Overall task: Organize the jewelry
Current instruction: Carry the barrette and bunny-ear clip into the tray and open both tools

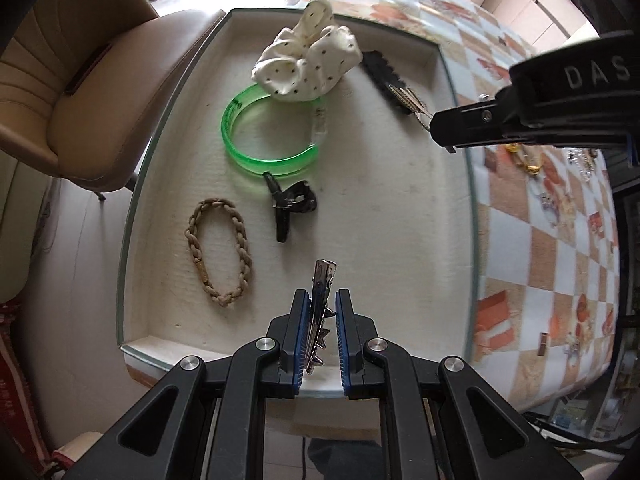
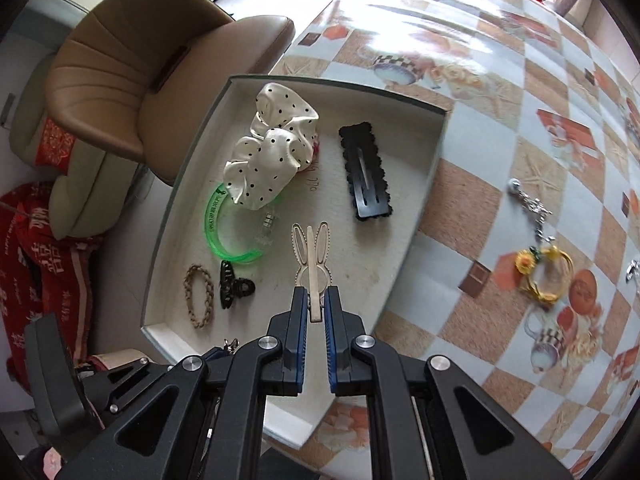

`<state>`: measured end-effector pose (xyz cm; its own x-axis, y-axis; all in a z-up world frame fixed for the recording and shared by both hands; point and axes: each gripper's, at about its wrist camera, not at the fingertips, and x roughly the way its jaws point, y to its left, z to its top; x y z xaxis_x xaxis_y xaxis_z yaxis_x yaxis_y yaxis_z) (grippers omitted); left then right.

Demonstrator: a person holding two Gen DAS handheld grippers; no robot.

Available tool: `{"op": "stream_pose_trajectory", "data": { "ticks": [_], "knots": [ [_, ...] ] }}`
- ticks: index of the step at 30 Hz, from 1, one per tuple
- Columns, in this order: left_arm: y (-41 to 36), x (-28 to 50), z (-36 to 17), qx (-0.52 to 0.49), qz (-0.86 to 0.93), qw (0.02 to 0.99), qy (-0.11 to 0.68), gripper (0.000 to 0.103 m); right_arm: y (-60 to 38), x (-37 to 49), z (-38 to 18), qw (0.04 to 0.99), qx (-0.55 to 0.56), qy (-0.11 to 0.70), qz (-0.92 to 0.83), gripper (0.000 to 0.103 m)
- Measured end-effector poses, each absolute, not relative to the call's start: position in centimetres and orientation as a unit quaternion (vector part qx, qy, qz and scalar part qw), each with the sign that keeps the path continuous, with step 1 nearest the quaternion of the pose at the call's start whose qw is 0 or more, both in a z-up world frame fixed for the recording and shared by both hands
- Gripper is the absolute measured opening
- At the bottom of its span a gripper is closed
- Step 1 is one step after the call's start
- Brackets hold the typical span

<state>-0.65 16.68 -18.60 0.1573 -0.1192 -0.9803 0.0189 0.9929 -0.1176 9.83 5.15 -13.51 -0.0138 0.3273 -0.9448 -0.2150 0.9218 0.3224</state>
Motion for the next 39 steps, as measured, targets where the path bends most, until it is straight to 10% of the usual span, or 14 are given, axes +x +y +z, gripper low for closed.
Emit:
{"op": "stream_pose_trajectory", "data": {
  "ticks": [31, 36, 39],
  "knots": [
    [15.0, 0.4, -19.1, -0.003, -0.001, 0.764, 0.645, 0.017, 8.1, 12.2, -18.4, 0.688, 0.023, 0.704, 0.175, 0.011],
    [14.5, 0.7, -18.1, 0.005, -0.001, 0.766, 0.642, 0.017, 7.1, 12.1, -17.2, 0.694, 0.031, 0.697, 0.175, 0.046],
    [14.4, 0.7, -17.6, 0.008, 0.001, 0.766, 0.643, 0.017, 6.7, 12.1, -16.2, 0.696, 0.041, 0.694, 0.178, 0.047]
  ]
}}
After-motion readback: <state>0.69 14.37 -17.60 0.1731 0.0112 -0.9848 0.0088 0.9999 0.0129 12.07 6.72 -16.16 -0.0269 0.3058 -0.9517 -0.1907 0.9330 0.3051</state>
